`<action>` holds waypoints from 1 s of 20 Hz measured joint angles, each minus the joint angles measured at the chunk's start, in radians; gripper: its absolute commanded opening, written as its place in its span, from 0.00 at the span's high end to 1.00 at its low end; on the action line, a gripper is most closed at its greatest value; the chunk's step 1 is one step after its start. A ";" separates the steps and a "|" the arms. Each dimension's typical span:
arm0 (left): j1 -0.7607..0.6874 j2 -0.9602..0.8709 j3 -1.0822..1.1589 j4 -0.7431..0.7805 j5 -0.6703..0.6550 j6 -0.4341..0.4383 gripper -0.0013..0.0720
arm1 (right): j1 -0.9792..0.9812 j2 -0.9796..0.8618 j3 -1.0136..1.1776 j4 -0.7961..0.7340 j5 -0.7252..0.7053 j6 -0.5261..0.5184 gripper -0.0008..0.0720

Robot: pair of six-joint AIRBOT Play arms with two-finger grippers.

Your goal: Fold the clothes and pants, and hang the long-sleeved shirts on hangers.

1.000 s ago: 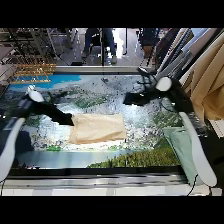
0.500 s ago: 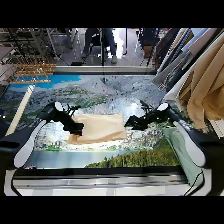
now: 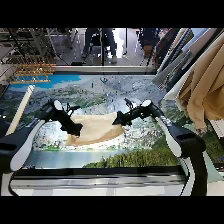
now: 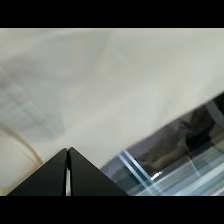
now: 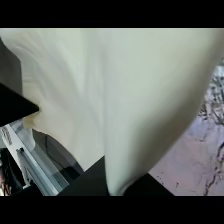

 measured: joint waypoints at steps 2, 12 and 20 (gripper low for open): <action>0.011 0.087 0.000 -0.008 -0.060 0.009 0.97 | -0.032 0.067 0.021 -0.028 0.007 0.043 0.97; 0.028 0.604 0.000 -0.022 -0.204 0.018 0.97 | -0.653 0.562 0.031 -0.231 0.160 0.232 0.97; 0.028 0.708 0.000 -0.015 -0.196 0.022 0.97 | -1.184 0.745 -0.374 -0.433 0.311 0.239 0.97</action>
